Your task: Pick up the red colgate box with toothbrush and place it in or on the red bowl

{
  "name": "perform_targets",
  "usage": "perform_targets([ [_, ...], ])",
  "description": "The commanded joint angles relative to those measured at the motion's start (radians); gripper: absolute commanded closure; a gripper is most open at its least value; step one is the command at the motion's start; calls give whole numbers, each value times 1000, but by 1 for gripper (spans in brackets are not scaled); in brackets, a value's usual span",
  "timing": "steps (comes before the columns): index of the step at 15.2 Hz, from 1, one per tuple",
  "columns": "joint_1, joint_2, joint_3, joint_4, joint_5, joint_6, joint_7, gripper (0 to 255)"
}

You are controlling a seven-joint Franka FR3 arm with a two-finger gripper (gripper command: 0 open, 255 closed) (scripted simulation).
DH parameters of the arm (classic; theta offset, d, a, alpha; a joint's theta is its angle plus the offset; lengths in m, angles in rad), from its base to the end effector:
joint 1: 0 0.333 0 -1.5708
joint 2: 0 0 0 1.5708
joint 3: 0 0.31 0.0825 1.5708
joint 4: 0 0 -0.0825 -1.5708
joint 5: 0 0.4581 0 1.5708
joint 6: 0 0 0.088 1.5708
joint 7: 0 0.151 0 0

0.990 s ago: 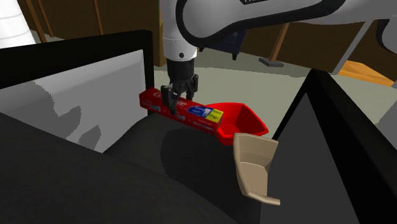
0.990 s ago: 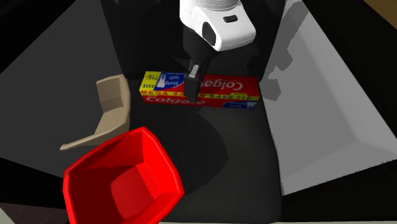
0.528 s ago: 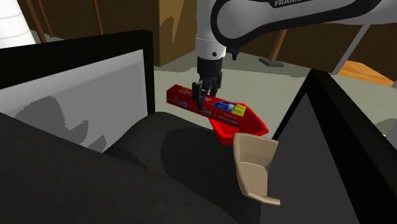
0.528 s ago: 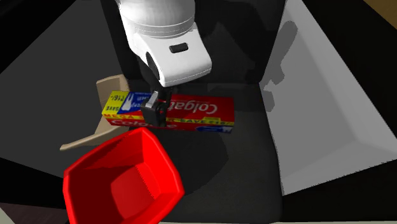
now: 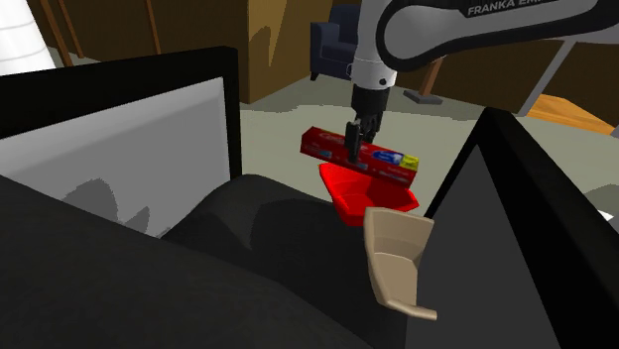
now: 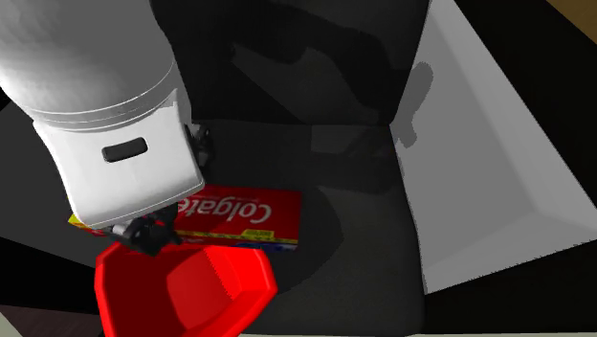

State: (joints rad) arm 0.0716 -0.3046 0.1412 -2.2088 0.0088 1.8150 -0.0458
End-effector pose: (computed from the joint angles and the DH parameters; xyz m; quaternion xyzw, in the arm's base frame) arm 0.5080 0.1113 0.4217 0.9911 0.1234 -0.0445 0.0205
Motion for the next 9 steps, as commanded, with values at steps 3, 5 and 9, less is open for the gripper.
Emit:
perform_targets([
  [3,-34,-73,-61,-64,-21,-7,-89,255],
  [5,-45,-87,-79,-89,-30,6,-114,255],
  [9,-44,-77,-78,-135,-30,61,-111,255],
])
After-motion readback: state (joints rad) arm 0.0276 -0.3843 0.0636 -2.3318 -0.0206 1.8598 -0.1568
